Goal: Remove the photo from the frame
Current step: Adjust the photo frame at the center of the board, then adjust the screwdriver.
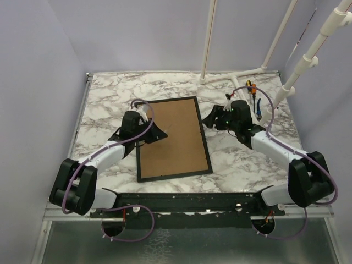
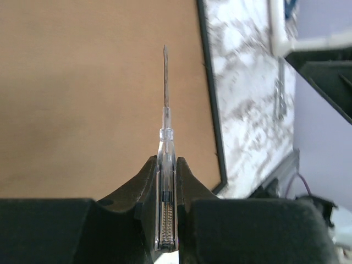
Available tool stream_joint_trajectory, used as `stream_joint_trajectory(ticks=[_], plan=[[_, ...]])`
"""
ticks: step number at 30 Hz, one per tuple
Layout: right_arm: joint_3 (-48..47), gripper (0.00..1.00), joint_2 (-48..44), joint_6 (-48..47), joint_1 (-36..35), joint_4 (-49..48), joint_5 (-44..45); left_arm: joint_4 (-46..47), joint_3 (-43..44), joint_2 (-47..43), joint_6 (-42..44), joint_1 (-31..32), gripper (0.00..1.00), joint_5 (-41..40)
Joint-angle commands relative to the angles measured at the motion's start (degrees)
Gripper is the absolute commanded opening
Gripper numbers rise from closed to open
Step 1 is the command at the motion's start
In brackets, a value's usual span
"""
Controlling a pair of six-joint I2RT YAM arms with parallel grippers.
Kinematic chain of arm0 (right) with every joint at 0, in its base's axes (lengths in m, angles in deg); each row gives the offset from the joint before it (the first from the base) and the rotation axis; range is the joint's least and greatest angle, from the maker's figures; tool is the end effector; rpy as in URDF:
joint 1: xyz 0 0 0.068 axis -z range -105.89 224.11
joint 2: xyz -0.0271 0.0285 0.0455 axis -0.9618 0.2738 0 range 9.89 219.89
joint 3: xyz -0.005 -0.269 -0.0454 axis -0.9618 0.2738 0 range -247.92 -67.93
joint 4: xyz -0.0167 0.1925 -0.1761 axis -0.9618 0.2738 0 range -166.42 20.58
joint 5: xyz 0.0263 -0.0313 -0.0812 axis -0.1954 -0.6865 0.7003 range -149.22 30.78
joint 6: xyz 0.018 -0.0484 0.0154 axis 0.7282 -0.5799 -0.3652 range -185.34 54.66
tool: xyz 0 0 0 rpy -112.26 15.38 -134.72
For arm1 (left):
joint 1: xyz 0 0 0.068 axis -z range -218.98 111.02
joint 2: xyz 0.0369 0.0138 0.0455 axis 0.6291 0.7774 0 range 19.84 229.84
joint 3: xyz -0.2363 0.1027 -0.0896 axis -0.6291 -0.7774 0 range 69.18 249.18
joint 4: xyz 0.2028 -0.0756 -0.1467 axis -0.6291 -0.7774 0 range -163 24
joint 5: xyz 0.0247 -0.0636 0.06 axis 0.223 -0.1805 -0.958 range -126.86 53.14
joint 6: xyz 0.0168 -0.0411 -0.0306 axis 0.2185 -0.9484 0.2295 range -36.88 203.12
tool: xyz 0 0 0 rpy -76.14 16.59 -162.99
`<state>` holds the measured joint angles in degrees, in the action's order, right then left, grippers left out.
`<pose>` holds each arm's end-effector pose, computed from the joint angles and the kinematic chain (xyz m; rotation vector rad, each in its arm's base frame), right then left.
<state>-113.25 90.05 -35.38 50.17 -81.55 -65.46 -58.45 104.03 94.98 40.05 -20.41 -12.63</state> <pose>0.2774 0.1272 0.2287 0.0452 2.1591 0.6730 0.2490 -0.0991 0.1985 -0.2216 2.2735 -1.0529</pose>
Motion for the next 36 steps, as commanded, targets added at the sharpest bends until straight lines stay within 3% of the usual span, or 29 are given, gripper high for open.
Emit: stream_joint_trajectory(ticks=[1,2,5,9,14,19,27,36], plan=[[-0.2,0.64,-4.8,-17.9,0.4,1.5,-24.6,1.8,4.8,2.6,3.8,4.9,0.00,11.4],[1.0,0.65,-6.4,-19.9,0.4,-0.8,-28.6,1.7,5.9,3.0,3.7,5.8,0.00,13.1],[2.6,0.68,-7.6,-13.9,0.5,-6.8,-33.1,1.3,8.2,3.1,4.0,6.7,0.00,18.4],[-2.3,0.67,-3.5,-4.2,1.6,-4.6,-39.4,0.9,9.8,1.1,5.8,8.0,0.00,22.5],[0.0,0.80,-5.7,5.8,3.6,-11.1,-45.6,0.4,11.8,0.6,7.2,9.7,0.00,25.5],[-1.6,0.82,-7.1,5.2,5.3,-5.7,-47.1,0.4,13.1,-0.1,8.2,10.8,0.00,28.7],[-1.5,0.76,-7.7,4.4,5.7,-2.9,-49.8,-0.3,14.2,-0.9,8.9,11.8,0.00,30.4],[-0.4,0.60,-4.7,16.5,6.0,-13.9,-60.7,-1.3,15.4,-1.0,11.1,12.7,0.00,32.1]])
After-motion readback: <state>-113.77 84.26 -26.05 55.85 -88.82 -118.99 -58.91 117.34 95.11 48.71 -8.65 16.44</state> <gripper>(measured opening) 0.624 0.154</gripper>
